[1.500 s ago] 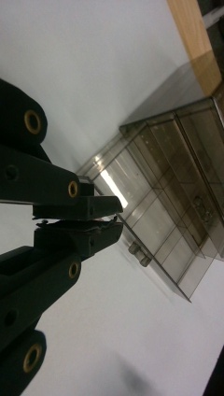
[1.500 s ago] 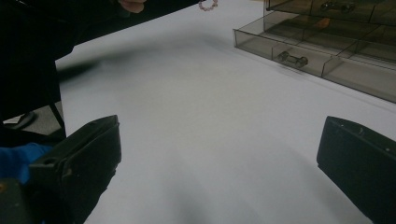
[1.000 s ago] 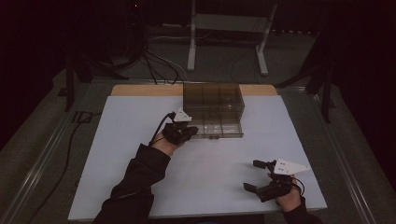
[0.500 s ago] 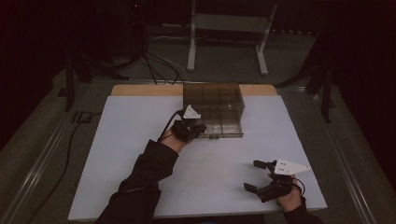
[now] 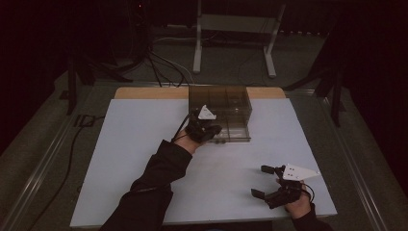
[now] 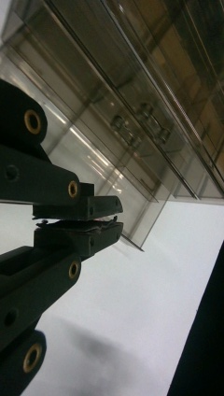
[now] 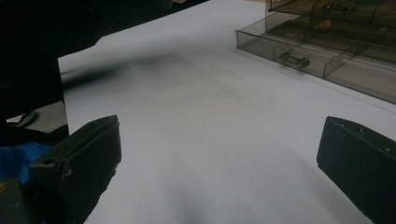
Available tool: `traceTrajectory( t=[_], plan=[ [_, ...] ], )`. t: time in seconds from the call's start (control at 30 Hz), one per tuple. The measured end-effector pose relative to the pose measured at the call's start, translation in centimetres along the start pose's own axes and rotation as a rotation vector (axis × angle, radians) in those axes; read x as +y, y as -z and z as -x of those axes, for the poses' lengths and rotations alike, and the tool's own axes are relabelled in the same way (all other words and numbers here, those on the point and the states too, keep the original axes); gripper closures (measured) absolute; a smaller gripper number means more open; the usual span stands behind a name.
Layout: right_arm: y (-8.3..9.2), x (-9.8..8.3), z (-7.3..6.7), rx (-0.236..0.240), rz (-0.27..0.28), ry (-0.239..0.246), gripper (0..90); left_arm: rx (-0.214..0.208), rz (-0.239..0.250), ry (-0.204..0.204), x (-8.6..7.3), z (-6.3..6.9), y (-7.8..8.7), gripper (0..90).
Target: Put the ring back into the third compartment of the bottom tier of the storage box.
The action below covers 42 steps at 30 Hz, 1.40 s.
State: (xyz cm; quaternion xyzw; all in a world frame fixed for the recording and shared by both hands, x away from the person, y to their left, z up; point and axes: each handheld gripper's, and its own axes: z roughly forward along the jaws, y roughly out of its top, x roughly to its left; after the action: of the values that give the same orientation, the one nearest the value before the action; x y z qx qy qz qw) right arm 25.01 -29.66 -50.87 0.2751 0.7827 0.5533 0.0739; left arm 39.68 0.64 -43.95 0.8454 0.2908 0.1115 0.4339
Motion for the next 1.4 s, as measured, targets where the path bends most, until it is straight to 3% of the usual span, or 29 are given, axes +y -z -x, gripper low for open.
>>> traceTrajectory(
  t=[0.43, 0.87, 1.4],
  plan=[
    [0.1, 0.0, 0.0, 0.002, 0.006, -0.002, 0.0, -0.027, 0.021, 0.011, 1.7, 0.3, -1.6, 88.2],
    [0.4, 0.1, 0.0, 0.0, 0.021, -0.005, 0.0, -0.021, 0.045, 0.028, 2.9, 0.4, -3.2, 88.2],
    [0.5, 0.0, 0.1, -0.001, 0.021, -0.013, 0.0, -0.03, 0.027, 0.049, 3.3, 0.7, -6.0, 88.1]
  ],
)
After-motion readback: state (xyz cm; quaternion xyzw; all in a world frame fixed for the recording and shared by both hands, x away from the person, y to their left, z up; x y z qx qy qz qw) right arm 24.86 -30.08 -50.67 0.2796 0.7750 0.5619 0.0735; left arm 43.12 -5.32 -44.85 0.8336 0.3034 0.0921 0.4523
